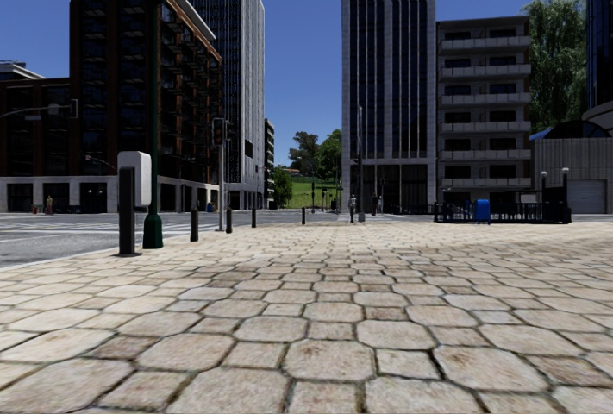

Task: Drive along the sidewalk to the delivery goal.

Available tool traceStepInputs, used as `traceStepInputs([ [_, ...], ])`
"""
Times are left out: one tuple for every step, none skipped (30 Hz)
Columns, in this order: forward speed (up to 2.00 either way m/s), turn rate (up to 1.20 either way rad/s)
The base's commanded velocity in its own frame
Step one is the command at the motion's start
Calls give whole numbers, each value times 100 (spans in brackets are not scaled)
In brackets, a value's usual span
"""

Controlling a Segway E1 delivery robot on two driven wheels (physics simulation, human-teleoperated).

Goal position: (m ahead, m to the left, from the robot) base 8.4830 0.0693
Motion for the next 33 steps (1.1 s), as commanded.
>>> traceStepInputs([
  [200,0],
  [200,0],
  [200,0],
  [200,0],
  [200,0],
  [200,0],
  [200,0],
  [200,0],
  [200,0],
  [200,0],
  [200,0],
  [200,0],
  [200,0],
  [200,0],
  [200,0],
  [200,0],
  [200,0],
  [200,0],
  [200,0],
  [200,0],
  [200,0],
  [200,0],
  [200,0],
  [200,0],
  [200,0],
  [200,0],
  [200,0],
  [200,0],
  [200,0],
  [200,0],
  [200,0],
  [200,0],
  [200,0],
])
